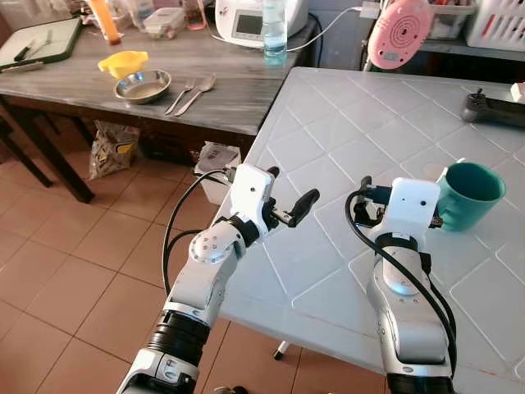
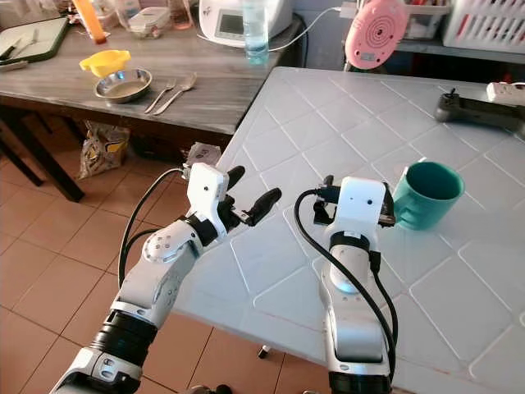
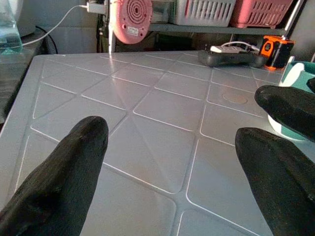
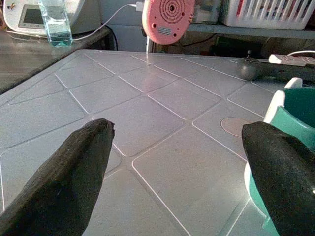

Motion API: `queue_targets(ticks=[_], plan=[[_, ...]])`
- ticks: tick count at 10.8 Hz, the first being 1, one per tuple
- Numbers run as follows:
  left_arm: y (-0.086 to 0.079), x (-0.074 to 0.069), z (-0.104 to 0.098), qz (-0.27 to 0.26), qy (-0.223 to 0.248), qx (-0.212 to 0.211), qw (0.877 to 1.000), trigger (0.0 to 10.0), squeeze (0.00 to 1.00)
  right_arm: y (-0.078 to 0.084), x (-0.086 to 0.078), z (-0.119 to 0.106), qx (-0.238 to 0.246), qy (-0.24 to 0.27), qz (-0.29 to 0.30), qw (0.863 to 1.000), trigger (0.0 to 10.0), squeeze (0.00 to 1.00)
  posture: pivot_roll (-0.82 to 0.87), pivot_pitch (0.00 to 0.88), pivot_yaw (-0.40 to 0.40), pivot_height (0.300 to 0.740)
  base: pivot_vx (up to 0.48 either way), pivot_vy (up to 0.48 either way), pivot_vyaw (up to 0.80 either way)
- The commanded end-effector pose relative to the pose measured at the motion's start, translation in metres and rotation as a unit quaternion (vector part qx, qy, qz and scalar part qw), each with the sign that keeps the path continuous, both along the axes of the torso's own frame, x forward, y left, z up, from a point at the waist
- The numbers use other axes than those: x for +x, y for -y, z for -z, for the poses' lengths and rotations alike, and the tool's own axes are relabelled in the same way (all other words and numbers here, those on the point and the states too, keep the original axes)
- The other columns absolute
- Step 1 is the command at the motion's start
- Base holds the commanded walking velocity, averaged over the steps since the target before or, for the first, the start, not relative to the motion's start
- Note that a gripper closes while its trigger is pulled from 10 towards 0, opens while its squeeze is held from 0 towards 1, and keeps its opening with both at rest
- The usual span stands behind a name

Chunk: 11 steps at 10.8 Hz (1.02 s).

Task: Setting the table

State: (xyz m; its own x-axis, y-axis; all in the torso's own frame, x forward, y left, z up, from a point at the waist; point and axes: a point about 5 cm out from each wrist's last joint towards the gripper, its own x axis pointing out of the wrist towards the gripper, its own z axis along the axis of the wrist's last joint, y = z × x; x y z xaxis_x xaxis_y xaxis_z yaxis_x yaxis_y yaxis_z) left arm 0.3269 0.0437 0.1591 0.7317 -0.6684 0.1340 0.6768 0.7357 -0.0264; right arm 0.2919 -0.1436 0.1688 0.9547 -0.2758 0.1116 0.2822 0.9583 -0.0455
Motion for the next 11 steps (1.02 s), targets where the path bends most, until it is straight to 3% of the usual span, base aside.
queue_targets(ticks=[1,6,7,8,11], plan=[[-0.002,-0.001,0.001,-0.002,-0.002,-0.002,1.0,10.0,0.0,-0.009,-0.001,0.003,0.025,-0.007,-0.004,1.0,10.0,0.0,-0.07,0.135,0.085,0.74,0.0,0.0,0.0],[-0.002,-0.001,0.001,-0.002,-0.002,-0.002,1.0,10.0,0.0,-0.009,-0.001,0.003,0.025,-0.007,-0.004,1.0,10.0,0.0,-0.07,0.135,0.085,0.74,0.0,0.0,0.0],[0.004,-0.002,-0.004,0.029,-0.004,-0.013,0.999,10.0,0.0,0.007,-0.029,-0.006,-0.028,0.033,0.015,0.999,10.0,0.0,-0.1,0.123,0.114,0.74,0.0,0.0,0.0],[0.006,-0.001,-0.005,0.037,-0.004,-0.015,0.999,10.0,0.0,0.011,-0.043,-0.01,-0.055,0.047,0.011,0.997,10.0,0.0,-0.1,0.121,0.113,0.74,0.0,0.0,0.0],[0.006,-0.001,-0.005,0.041,-0.005,-0.015,0.999,10.0,0.0,0.011,-0.045,-0.011,-0.062,0.049,0.006,0.997,10.0,0.0,-0.1,0.115,0.114,0.74,0.0,0.0,0.0]])
